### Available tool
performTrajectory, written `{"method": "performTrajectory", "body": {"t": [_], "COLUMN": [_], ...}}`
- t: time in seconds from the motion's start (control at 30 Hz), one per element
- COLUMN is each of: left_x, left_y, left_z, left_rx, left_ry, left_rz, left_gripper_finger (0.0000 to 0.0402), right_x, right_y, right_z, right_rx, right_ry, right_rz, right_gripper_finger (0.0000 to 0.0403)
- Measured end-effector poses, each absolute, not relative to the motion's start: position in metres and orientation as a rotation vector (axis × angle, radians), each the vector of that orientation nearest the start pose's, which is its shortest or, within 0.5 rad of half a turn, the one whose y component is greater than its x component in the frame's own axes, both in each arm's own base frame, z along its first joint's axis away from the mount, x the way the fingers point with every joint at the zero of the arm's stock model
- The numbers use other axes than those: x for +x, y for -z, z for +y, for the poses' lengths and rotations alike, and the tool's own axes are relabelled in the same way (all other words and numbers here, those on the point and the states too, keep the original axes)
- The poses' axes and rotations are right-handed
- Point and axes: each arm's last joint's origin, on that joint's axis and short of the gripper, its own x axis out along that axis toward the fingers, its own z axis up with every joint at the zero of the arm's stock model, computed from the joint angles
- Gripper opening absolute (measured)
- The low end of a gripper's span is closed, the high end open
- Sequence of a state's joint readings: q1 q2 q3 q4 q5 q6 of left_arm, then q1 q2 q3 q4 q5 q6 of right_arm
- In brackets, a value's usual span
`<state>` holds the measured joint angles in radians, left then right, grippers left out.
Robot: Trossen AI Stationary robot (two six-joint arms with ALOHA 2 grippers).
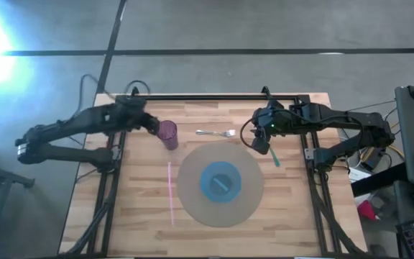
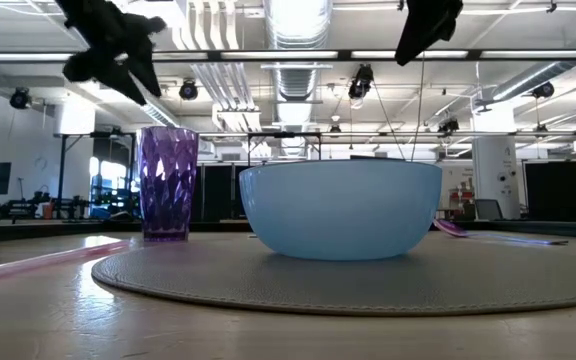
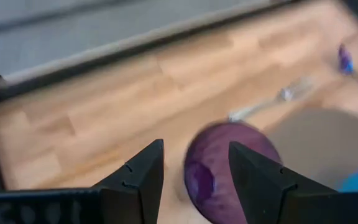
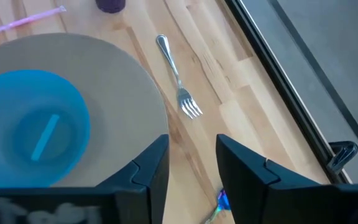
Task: Pick & Place Utensil
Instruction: Put the violet cup in the top left of the brown mat
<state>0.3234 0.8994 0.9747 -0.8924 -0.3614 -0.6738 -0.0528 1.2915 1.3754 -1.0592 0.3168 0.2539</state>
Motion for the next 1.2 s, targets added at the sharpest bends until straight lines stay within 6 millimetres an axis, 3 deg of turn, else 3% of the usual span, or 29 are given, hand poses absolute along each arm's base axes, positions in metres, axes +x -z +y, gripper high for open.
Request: {"method": "performTrajectory", "body": {"t": [0.37, 1.2], "left_x": [0.166, 0.192], "left_y": [-0.302, -0.275], "left_z": [0.081, 0.091], "left_rx": [-0.613, -0.662], "left_ry": [-0.918, -0.847], "left_rz": [0.714, 0.896], "left_gripper_finger": [0.0172, 0.0172], "right_x": [0.239, 0.239], "right_y": [-0.359, -0.358], "right_z": [-0.022, -0.022], "right_rx": [0.107, 0.133], "right_ry": [0.46, 0.474], "right_rz": [0.92, 0.916], "right_gripper_finger": [0.0123, 0.0123]}}
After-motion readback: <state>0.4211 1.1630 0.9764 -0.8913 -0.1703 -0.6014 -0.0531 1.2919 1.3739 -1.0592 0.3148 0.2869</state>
